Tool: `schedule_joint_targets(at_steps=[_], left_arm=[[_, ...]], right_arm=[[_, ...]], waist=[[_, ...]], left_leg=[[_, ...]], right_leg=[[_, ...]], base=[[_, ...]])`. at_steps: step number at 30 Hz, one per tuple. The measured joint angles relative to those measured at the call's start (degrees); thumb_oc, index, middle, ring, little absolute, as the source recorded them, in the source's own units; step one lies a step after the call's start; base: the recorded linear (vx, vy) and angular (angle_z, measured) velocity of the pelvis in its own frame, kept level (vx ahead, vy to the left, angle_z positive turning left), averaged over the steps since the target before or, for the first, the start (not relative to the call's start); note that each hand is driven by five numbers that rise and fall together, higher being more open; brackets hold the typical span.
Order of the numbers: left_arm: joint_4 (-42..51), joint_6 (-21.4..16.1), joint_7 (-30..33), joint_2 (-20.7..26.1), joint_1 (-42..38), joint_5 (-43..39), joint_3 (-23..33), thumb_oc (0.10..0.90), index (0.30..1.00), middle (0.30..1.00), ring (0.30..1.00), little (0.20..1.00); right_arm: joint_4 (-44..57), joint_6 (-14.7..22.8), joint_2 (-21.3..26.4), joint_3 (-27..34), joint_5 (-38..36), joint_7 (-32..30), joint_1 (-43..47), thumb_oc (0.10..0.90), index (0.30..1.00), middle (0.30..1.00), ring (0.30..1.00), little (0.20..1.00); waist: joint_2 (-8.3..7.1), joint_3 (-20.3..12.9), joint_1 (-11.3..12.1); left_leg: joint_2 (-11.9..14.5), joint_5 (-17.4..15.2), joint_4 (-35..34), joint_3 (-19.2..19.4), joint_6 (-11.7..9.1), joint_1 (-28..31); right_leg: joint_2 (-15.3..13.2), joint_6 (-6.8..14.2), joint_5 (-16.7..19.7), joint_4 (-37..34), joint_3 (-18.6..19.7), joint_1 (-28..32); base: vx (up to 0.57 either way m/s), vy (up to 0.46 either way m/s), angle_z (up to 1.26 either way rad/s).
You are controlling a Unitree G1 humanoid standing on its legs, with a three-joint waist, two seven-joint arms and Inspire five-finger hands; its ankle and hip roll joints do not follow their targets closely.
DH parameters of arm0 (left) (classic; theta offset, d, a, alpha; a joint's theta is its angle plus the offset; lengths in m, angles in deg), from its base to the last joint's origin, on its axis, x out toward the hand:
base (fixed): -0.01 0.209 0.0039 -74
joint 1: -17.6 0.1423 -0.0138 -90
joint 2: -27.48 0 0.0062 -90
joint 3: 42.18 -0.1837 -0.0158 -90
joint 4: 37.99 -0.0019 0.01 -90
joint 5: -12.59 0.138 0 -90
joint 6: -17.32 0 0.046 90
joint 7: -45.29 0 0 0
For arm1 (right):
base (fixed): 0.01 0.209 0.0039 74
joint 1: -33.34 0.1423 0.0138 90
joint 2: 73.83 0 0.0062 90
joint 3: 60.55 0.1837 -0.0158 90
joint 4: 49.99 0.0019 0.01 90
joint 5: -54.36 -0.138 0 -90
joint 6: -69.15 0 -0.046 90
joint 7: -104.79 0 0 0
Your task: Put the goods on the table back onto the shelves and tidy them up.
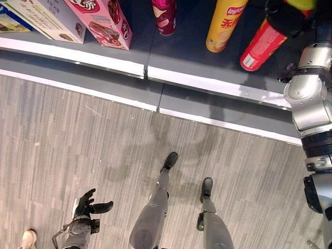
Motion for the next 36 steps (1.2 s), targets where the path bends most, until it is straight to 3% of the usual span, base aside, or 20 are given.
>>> schedule_joint_targets(at_steps=[5, 19, 36], left_arm=[[0.05, -0.06, 0.51, -0.36, -0.11, 0.03, -1.65, 0.8, 0.9, 0.9, 0.9, 0.9], [0.02, -1.16, 0.75, -0.79, -3.35, 1.86, -1.64, 0.8, 0.9, 0.9, 0.9, 0.9], [0.16, -1.15, 1.8, -0.83, -3.7, 2.48, -1.61, 0.8, 0.9, 0.9, 0.9, 0.9]], right_arm=[[-0.21, -0.47, -0.13, 0.93, 2.09, -4.19, -0.01, 0.4, 0.3, 0.3, 0.3, 0.3], [0.17, -2.66, 0.06, 3.34, 8.82, -9.82, 0.24, 0.4, 0.3, 0.3, 0.3, 0.3], [0.34, -4.04, 0.05, 5.76, 10.96, -9.99, -1.0, 0.4, 0.3, 0.3, 0.3, 0.3]], waist=[[0.79, 0.22, 0.21], [0.92, 0.19, 0.2], [0.92, 0.19, -0.08]], left_leg=[[-0.21, 0.01, -0.01, -0.58, 0.0, -0.58], [-2.19, 0.03, 0.28, -0.63, -0.01, -3.44], [-2.22, 0.07, 0.79, -0.53, 0.03, -3.77]], right_leg=[[-0.08, -0.03, -0.42, 0.0, -0.77, -0.27], [-1.98, 0.8, -1.18, 0.3, -1.31, -2.92], [-1.96, 0.93, -1.27, 0.94, -1.2, -3.37]], base=[[-0.01, -0.007, 0.07], [-0.01, -0.002, 0.03], [0.0, 0.0, 0.0]])
